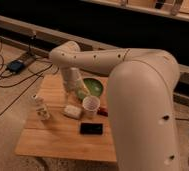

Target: Place the pepper in the ceramic bowl

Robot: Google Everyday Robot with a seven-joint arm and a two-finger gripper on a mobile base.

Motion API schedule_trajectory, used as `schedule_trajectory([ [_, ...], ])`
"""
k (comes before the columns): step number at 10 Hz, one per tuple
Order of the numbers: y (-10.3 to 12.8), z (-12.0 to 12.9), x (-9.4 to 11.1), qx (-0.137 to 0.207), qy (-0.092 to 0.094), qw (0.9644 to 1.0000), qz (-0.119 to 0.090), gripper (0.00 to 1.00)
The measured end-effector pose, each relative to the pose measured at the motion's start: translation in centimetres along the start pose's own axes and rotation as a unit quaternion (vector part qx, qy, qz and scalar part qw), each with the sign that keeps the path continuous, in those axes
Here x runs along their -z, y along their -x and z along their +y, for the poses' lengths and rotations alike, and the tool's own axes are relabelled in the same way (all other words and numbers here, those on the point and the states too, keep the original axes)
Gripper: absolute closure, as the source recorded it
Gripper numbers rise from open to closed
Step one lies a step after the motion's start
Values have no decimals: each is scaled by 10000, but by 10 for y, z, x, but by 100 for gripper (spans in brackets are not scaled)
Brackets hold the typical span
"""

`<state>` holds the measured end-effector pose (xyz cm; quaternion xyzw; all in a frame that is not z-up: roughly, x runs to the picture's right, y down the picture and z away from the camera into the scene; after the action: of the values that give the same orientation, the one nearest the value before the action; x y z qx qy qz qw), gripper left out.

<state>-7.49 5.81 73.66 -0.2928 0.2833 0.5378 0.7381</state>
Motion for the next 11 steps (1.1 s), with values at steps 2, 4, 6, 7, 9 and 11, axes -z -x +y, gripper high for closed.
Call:
schedule_trajectory([
  [2,-17,-17,14,-14,-153,9998,137,26],
  [4,-27,-48,21,57,-403,9986,336,26],
  [6,-12,-78,12,174,-753,9948,659,26],
  [7,-6,-94,4,244,-937,9914,884,26],
  [9,0,-117,-15,397,-1207,9842,1236,26],
  [11,2,-122,-32,694,-1303,9798,1350,26],
])
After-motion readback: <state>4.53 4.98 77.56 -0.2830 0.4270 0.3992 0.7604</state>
